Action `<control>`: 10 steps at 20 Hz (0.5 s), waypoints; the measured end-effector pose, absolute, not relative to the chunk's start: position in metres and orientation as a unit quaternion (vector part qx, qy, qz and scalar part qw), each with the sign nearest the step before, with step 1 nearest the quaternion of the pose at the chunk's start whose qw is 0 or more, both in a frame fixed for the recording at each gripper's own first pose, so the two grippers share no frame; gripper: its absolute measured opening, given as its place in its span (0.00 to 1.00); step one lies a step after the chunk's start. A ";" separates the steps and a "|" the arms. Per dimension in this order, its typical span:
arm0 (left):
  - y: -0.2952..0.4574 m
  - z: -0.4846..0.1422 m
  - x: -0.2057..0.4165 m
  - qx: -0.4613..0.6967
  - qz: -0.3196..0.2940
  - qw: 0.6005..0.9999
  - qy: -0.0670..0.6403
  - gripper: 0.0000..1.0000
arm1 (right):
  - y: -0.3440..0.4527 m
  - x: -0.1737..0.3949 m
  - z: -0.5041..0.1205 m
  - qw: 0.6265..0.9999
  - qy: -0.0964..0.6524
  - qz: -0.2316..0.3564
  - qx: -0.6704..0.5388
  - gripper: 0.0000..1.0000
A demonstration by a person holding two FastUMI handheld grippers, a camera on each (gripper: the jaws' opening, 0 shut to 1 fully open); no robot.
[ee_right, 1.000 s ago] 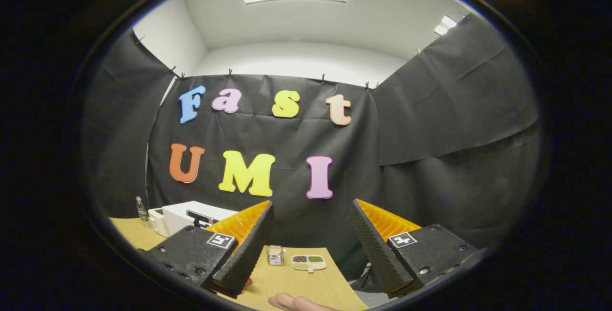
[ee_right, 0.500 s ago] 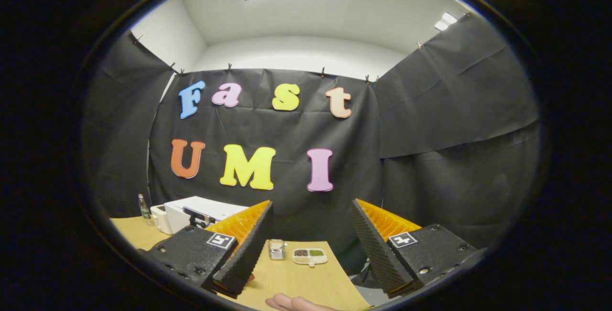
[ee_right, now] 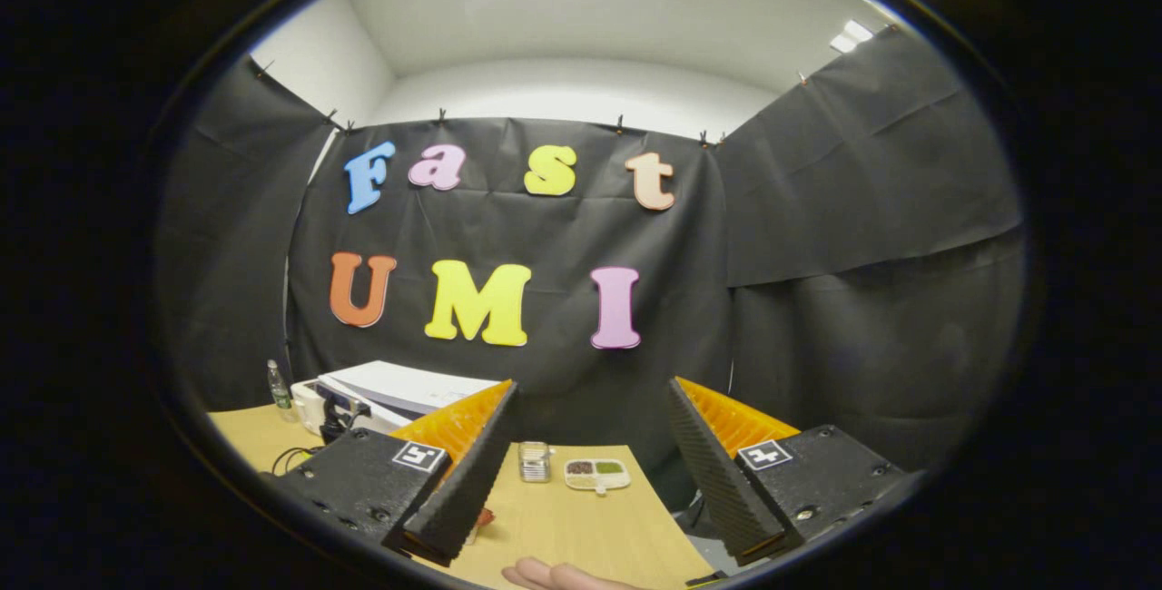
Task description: Open the microwave oven with the left hand, put the food in, and close the microwave oven.
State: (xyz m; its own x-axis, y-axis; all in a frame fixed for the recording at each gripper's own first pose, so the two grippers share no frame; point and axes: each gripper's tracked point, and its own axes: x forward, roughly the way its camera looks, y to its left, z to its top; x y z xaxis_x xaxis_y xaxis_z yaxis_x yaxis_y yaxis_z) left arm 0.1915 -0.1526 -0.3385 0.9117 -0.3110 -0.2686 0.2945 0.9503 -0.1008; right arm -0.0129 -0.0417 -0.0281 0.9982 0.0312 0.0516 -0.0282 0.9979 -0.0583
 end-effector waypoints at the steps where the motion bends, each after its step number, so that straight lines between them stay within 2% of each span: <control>1: -0.146 -0.339 0.183 -0.030 -0.158 0.976 0.145 0.10 | -0.038 -0.014 -0.028 0.999 -0.024 0.017 -0.028 1.00; 4: -0.125 -0.337 0.159 -0.025 -0.150 0.978 0.146 0.10 | -0.032 -0.017 -0.029 0.999 -0.026 0.020 -0.034 1.00; 5: -0.117 -0.335 0.151 -0.022 -0.148 0.978 0.145 0.10 | -0.029 -0.018 -0.028 0.999 -0.029 0.021 -0.037 0.94; 6: -0.109 -0.335 0.143 -0.020 -0.147 0.978 0.145 0.10 | -0.025 -0.018 -0.028 0.998 -0.032 0.022 -0.040 0.94; 7: -0.099 -0.335 0.135 -0.021 -0.145 0.979 0.146 0.10 | -0.020 -0.019 -0.029 0.998 -0.032 0.025 -0.041 1.00; 8: -0.089 -0.333 0.127 -0.022 -0.141 0.979 0.143 0.10 | -0.015 -0.020 -0.031 0.998 -0.030 0.029 -0.041 1.00; 9: -0.078 -0.332 0.119 -0.018 -0.137 0.980 0.141 0.10 | -0.010 -0.021 -0.033 0.998 -0.027 0.035 -0.041 0.94; 10: -0.066 -0.331 0.110 -0.013 -0.132 0.982 0.136 0.10 | -0.004 -0.022 -0.035 0.998 -0.024 0.041 -0.040 0.94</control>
State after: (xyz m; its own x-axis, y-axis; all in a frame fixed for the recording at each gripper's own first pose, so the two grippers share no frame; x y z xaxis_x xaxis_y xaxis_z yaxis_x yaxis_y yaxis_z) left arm 0.1102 -0.0659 -0.3305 0.9279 -0.2630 -0.2641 0.2557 0.9647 -0.0624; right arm -0.0219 -0.0044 -0.0351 0.9955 0.0832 0.0452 -0.0794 0.9936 -0.0810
